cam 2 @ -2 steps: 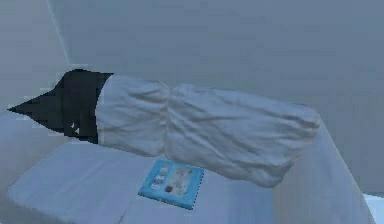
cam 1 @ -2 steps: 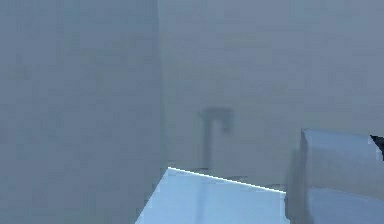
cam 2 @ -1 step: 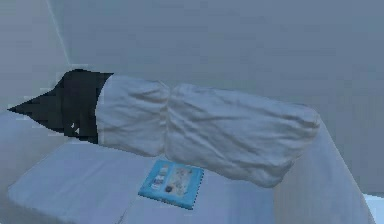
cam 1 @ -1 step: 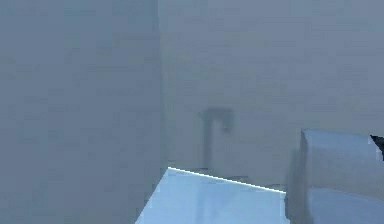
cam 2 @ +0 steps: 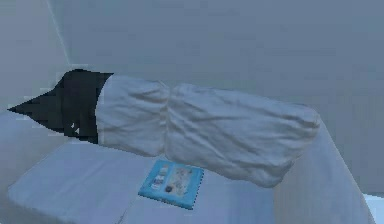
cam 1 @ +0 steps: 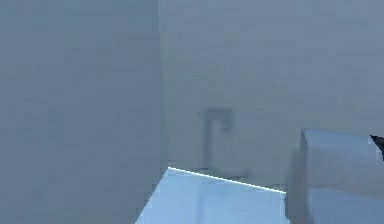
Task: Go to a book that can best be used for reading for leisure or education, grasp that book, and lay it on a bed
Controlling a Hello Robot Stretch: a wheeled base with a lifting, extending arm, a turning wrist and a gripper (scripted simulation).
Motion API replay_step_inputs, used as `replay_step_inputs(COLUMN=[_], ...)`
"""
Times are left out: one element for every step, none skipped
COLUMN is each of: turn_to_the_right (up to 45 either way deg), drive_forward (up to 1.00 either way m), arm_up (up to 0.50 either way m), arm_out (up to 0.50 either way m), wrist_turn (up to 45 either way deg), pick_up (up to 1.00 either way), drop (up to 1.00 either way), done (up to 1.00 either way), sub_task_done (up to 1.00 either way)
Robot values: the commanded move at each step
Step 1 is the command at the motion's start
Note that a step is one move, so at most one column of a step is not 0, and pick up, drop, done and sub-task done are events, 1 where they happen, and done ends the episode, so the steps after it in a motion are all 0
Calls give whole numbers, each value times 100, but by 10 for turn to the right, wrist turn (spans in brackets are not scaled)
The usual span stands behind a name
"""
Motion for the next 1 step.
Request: replay_step_inputs(turn_to_the_right=[0], drive_forward=[0], arm_up=[0], arm_out=[32], wrist_turn=[0], pick_up=[0], drop=[0], done=[0], sub_task_done=[0])
